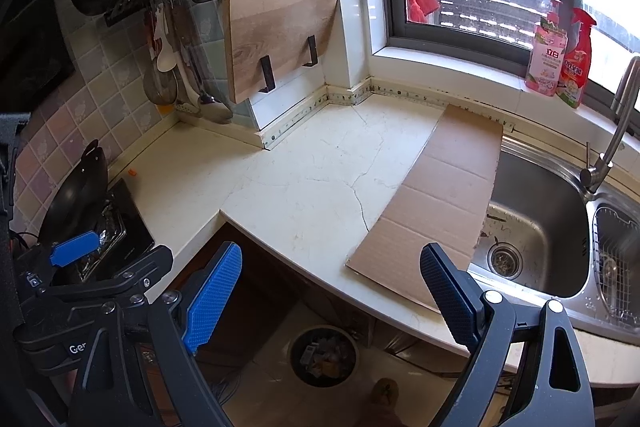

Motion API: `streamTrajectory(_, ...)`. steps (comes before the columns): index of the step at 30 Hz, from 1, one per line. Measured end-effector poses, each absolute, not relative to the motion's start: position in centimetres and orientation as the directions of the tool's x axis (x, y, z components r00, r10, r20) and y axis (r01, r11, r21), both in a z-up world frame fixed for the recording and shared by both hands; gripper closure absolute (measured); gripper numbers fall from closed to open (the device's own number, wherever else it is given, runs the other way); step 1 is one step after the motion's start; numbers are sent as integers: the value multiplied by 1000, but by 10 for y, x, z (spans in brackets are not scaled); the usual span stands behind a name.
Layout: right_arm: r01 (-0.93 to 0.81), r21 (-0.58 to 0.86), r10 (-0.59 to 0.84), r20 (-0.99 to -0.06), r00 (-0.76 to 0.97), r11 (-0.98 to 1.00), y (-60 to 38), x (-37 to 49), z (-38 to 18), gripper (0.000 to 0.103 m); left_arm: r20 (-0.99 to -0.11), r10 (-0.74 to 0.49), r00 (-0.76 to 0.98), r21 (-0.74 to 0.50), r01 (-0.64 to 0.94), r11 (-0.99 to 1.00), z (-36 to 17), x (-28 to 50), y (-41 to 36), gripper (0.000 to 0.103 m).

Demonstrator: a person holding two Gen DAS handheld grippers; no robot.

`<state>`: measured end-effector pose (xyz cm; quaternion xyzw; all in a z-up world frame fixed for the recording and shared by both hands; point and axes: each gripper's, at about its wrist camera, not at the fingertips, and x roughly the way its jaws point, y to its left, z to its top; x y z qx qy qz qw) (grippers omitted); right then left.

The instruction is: Collect trash

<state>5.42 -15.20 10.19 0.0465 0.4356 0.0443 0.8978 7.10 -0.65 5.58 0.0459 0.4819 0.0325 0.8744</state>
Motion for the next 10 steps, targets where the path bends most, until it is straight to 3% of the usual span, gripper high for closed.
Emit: streamTrajectory(10,-30,125,117,-774,622,992,-162,46,106,11,-818,112,565,142,8,990,62,66,-14,9)
